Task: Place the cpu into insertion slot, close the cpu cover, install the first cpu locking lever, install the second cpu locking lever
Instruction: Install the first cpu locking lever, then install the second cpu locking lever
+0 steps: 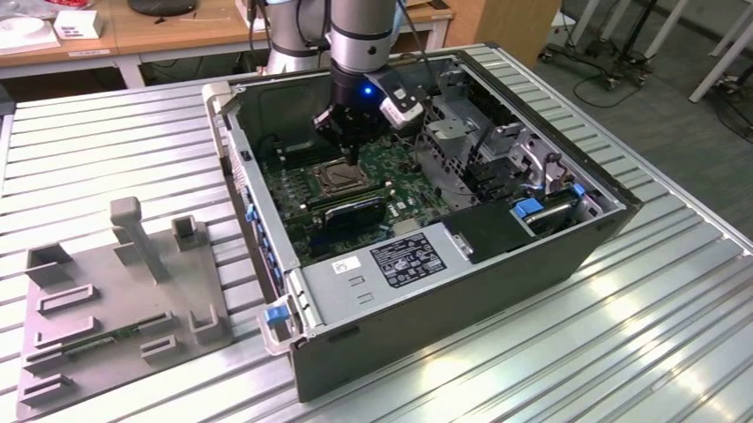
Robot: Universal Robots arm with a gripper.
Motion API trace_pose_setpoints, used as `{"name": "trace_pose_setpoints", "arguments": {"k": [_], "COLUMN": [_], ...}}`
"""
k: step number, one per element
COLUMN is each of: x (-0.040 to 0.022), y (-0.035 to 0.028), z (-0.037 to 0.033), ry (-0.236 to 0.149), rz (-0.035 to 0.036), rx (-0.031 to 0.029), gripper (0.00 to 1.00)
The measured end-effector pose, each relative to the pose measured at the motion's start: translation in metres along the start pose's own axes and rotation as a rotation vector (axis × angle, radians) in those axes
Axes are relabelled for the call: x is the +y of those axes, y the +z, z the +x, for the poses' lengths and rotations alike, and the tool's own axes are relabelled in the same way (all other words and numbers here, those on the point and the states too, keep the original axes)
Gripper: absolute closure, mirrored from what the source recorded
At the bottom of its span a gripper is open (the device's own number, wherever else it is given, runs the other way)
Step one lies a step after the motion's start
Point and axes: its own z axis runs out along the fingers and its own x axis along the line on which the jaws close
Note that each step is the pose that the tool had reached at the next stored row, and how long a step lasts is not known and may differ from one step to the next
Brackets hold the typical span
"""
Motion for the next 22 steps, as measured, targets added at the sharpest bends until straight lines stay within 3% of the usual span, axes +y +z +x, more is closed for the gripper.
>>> {"name": "trace_pose_setpoints", "arguments": {"k": [22], "x": [-0.0006], "y": [-0.0007], "z": [0.006], "ry": [0.0], "rz": [0.0005], "rx": [-0.0002], "gripper": [0.89]}}
